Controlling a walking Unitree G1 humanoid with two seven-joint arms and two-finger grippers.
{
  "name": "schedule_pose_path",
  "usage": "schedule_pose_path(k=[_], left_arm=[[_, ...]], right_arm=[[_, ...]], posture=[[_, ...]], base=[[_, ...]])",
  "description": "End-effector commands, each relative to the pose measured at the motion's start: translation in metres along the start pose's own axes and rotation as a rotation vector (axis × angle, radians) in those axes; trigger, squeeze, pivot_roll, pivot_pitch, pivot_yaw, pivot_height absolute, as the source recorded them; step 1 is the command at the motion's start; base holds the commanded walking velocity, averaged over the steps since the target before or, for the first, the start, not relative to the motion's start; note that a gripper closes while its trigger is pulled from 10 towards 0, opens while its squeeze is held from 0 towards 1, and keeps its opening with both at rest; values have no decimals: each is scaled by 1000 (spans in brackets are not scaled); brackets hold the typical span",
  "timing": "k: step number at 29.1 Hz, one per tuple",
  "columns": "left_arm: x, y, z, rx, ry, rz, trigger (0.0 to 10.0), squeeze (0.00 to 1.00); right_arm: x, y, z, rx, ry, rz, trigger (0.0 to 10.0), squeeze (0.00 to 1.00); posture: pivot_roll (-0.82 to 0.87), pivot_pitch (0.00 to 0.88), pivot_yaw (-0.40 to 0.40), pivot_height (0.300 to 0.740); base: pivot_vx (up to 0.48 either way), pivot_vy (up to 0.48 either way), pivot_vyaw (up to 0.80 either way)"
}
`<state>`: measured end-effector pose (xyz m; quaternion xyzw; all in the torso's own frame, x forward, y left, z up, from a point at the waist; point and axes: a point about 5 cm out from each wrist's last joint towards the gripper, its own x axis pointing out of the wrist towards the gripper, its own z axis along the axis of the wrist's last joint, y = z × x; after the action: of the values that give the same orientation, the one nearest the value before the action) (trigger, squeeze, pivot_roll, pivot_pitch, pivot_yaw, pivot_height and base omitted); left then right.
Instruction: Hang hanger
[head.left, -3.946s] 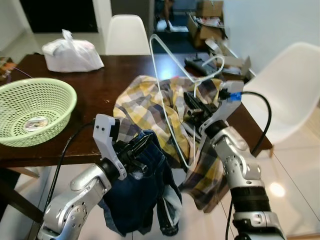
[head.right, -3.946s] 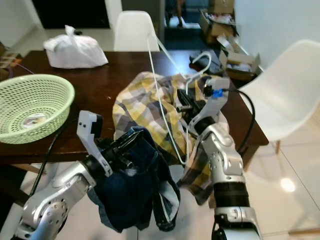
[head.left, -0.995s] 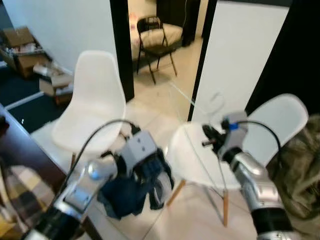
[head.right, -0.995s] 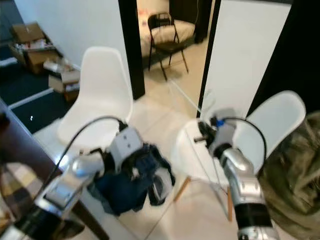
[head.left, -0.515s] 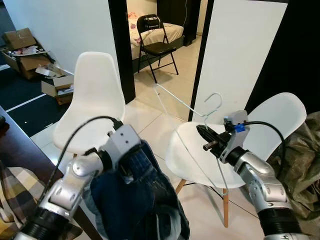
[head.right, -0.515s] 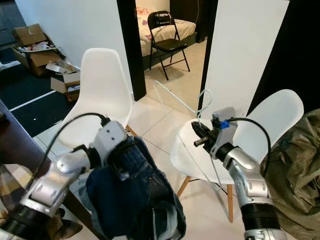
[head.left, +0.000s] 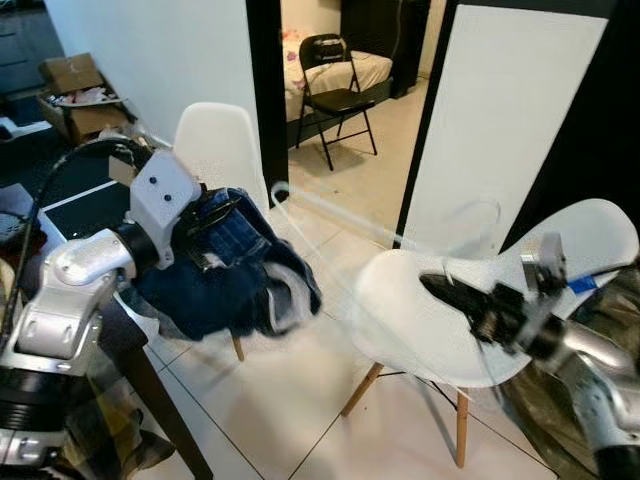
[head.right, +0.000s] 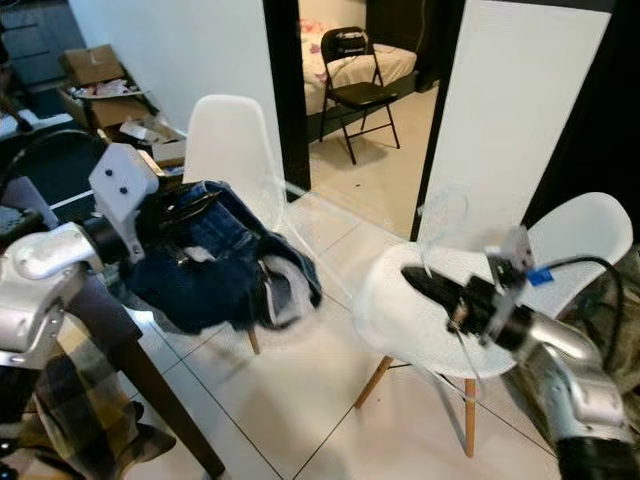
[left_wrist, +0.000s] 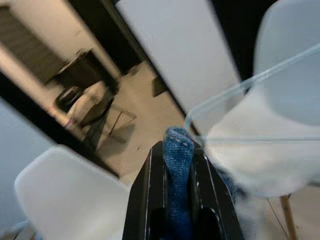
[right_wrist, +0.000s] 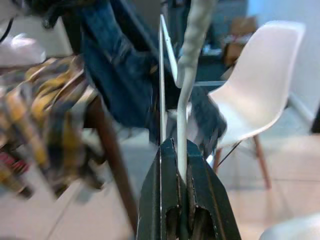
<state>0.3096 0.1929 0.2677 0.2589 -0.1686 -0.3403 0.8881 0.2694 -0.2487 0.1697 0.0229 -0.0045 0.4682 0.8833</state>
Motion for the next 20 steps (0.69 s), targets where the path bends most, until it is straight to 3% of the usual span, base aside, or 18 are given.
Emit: schedule_pose_path(k=[1,9,20], left_arm=[[-2,0,14,38,-56,-60,10000,0],[-15,7,20,48,-43,-207,10000,0],[-23,20,25,67,-34,-241,10000,0]], right_arm=[[-3,3,6,4,-16,45,10000,0],[-8,9,4,0,58,125,10000,0],[-22,12,6,18,123,194,10000,0]], posture=[[85,0,-17,740],[88,0,-7,740],[81,0,2,740]], base=[[0,0,0],[0,0,0],[0,0,0]])
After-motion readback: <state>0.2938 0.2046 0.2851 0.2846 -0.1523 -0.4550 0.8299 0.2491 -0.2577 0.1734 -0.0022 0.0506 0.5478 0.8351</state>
